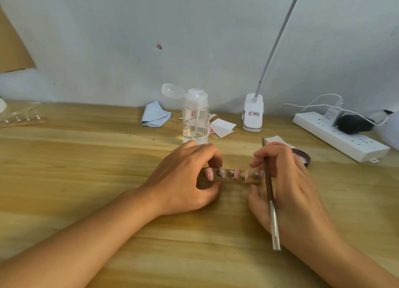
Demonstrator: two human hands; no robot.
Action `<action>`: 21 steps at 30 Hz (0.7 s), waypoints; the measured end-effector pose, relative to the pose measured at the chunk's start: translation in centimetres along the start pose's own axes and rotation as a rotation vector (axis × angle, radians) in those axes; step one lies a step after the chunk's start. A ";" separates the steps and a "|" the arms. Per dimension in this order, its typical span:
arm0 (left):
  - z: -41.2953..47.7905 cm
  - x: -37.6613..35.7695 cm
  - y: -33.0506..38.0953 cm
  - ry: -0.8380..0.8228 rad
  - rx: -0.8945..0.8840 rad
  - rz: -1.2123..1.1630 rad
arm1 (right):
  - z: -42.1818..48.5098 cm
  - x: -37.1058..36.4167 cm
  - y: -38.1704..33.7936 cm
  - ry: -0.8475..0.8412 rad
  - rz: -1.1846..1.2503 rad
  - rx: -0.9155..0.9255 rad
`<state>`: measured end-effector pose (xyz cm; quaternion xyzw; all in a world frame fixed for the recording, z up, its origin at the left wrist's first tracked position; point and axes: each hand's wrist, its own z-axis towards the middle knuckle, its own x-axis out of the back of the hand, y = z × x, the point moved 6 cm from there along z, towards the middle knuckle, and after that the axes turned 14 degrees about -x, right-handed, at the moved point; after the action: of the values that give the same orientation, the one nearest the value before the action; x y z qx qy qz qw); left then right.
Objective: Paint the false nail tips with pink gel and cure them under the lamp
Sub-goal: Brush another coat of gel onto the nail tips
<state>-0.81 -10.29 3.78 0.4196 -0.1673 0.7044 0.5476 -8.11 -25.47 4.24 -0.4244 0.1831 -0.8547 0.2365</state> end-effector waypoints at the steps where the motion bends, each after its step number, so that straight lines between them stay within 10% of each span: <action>1: 0.0 0.1 0.0 0.007 0.006 0.002 | 0.0 0.2 -0.1 0.018 0.045 -0.028; 21: 0.2 1.0 0.9 0.123 -0.086 0.110 | 1.3 2.8 6.2 0.252 0.586 -0.640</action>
<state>-1.55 -10.12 4.83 0.3417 -0.1862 0.7500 0.5348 -6.97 -32.25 3.57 -0.2992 0.5780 -0.6969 0.3011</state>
